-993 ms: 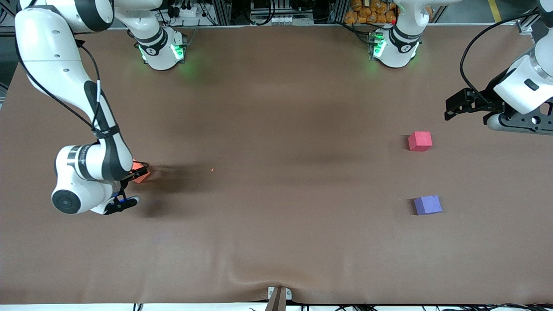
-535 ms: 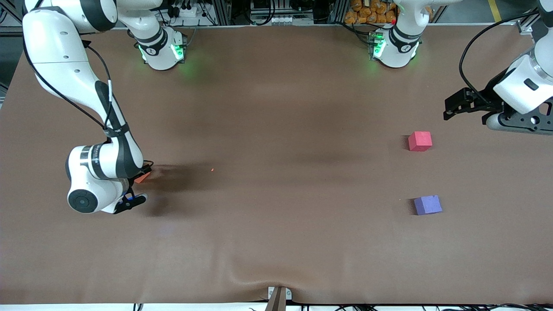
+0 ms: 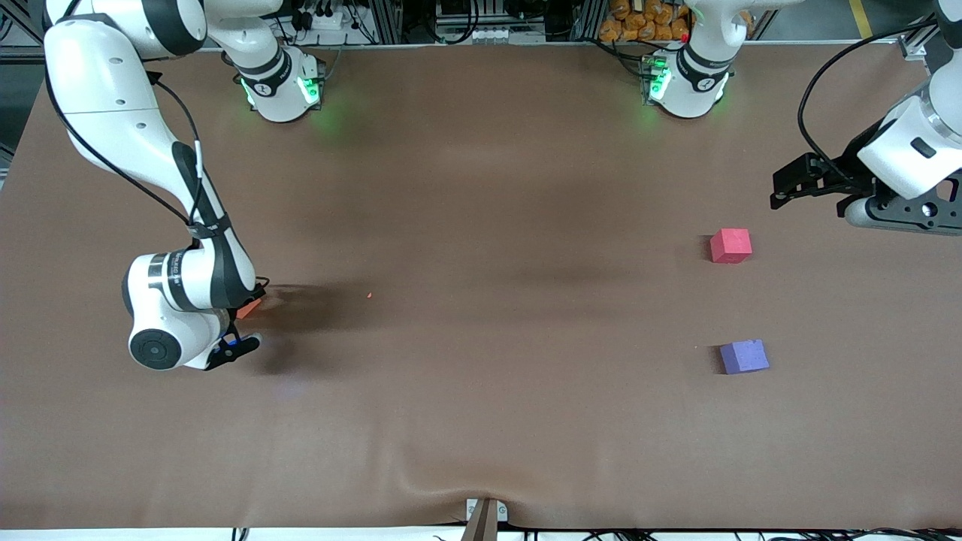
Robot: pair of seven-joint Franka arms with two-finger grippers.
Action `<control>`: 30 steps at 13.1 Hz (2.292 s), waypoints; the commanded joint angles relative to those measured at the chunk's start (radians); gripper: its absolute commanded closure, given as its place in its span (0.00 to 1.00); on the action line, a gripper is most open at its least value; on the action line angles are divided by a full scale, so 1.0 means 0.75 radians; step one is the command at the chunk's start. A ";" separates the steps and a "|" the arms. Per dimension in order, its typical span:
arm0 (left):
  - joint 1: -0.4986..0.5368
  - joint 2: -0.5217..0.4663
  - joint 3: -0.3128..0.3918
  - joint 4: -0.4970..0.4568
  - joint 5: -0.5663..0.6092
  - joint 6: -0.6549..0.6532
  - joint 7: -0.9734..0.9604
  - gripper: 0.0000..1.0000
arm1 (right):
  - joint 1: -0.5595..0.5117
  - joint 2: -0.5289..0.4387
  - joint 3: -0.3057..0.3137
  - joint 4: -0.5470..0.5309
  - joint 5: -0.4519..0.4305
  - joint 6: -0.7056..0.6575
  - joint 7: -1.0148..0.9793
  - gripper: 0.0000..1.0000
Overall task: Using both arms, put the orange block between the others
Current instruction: 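Close the right gripper on the orange cube and lift it, then carry the orange cube inward with the right gripper while the left gripper approaches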
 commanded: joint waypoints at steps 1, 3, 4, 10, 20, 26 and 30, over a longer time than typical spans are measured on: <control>0.001 0.014 0.002 0.030 -0.030 -0.017 -0.021 0.00 | 0.008 -0.008 -0.002 -0.028 -0.047 0.027 -0.032 0.00; 0.001 0.014 0.002 0.030 -0.030 -0.017 -0.021 0.00 | 0.008 -0.008 -0.002 -0.028 -0.050 0.027 -0.067 0.10; 0.001 0.014 0.002 0.030 -0.030 -0.017 -0.021 0.00 | 0.008 -0.008 -0.002 -0.028 -0.050 0.027 -0.069 0.12; -0.001 0.014 -0.002 0.030 -0.047 -0.015 -0.025 0.00 | 0.000 -0.008 -0.002 -0.014 -0.050 0.025 -0.143 0.39; 0.007 0.081 0.012 0.030 -0.386 0.030 -0.011 0.00 | 0.041 -0.043 0.002 0.248 0.052 -0.221 -0.123 0.46; 0.001 0.199 0.010 0.022 -0.384 0.028 0.000 0.00 | 0.120 -0.055 0.004 0.293 0.359 -0.209 0.165 0.44; 0.007 0.251 0.010 0.030 -0.415 0.024 0.002 0.00 | 0.270 -0.035 0.002 0.297 0.386 -0.086 0.484 0.44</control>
